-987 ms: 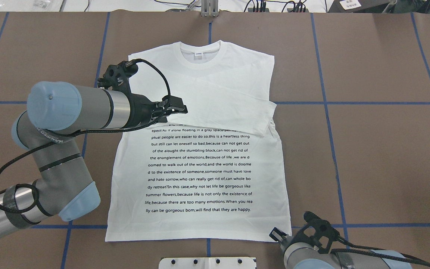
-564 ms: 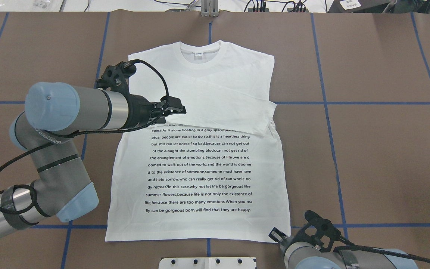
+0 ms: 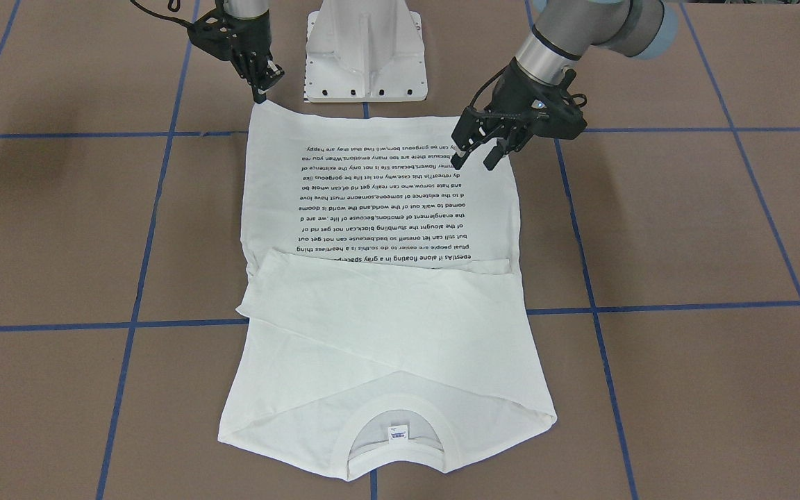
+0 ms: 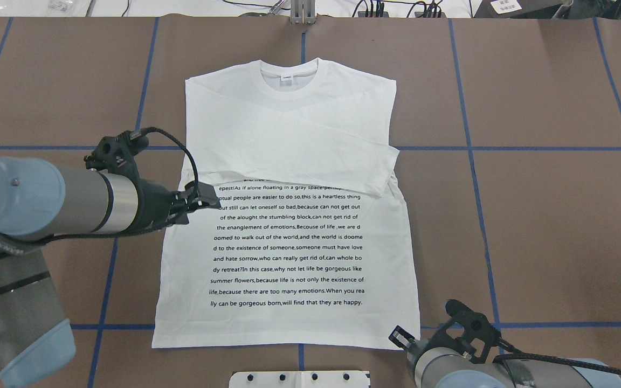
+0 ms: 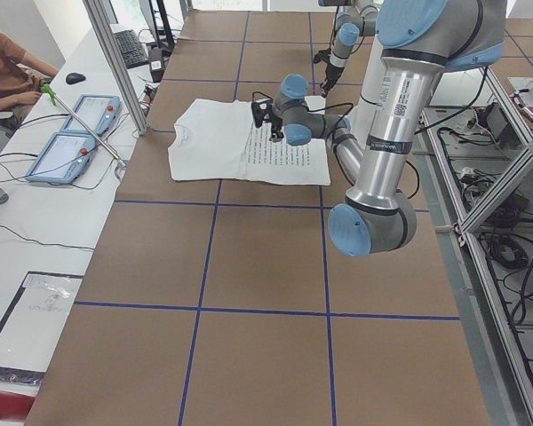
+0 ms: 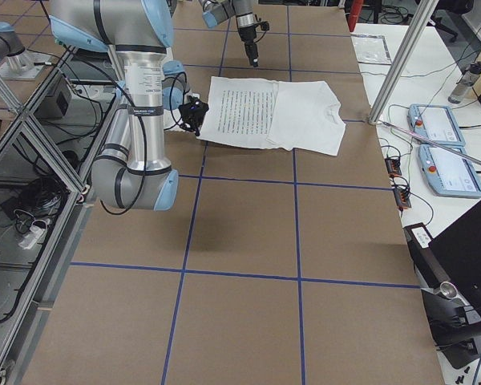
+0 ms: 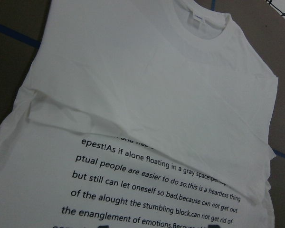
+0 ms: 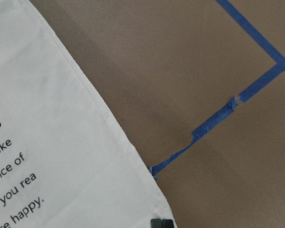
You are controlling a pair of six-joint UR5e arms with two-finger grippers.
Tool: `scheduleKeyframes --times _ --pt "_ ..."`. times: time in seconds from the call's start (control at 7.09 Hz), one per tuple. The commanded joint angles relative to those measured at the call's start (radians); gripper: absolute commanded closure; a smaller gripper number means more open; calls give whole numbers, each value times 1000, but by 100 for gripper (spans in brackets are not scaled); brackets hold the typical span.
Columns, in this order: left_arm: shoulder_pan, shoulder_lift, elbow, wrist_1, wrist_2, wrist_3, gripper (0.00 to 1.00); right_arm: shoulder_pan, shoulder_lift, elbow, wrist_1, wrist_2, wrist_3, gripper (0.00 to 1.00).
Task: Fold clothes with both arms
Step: 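Grasp the bottom hem corners with both grippers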
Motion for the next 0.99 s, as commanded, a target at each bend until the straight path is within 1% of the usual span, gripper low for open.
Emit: scheduleKeyframes --times 0.0,0.28,0.42,0.56,0.85 --pt "221 72 -47 133 133 -156 24 2 0 -3 -2 24 -7 100" --pt "317 148 -45 170 142 -214 24 14 0 -4 -3 30 -12 100" --pt "333 141 -48 249 141 -249 24 20 0 -4 -3 30 -12 100" --pt "348 141 -70 284 141 -254 25 22 0 -3 -3 30 -10 100" --pt "360 149 -65 286 141 -255 25 23 0 -3 -3 30 -10 100"
